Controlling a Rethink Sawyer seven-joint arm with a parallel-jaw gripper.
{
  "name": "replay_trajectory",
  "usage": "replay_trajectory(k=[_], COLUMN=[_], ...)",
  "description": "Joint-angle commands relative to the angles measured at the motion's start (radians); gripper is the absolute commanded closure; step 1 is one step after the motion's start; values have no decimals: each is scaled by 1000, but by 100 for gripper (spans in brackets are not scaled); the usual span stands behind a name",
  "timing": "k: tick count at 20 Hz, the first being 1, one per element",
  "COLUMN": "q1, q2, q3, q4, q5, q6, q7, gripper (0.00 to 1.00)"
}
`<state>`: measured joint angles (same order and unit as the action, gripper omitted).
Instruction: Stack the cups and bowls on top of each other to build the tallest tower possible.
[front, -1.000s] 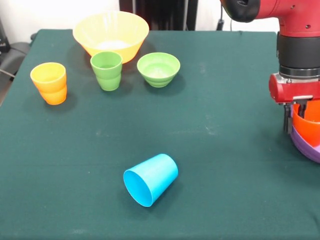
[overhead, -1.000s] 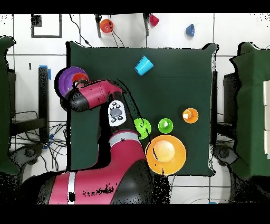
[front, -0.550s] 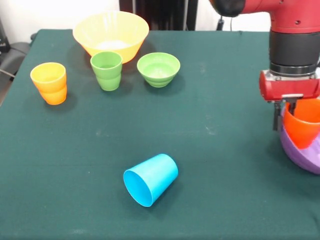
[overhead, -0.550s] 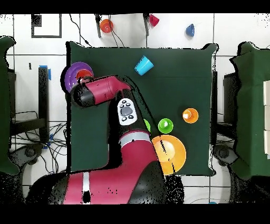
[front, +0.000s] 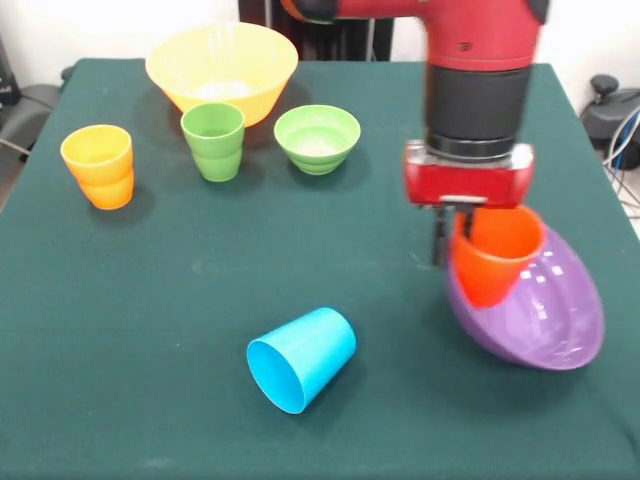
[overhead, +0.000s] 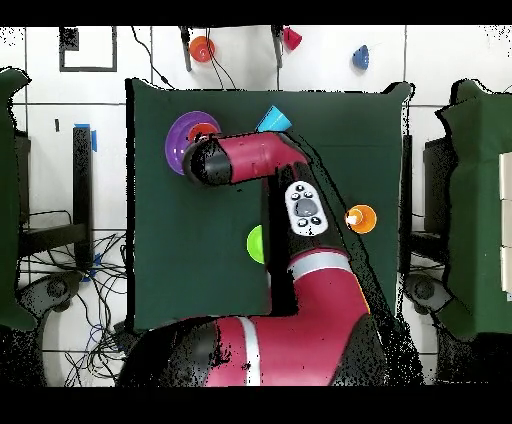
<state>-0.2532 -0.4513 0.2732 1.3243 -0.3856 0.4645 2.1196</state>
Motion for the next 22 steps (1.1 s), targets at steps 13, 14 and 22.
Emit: replay_trajectory(k=[13,14,22], q1=[-148,-151,-151], q2=[92,96,113], q3=[194,192,190], q4=[-165,-169,-203], q5=[-145,-147,-158], q6=[183,184,196], q7=[-447,-448,-460], gripper=[100,100,100])
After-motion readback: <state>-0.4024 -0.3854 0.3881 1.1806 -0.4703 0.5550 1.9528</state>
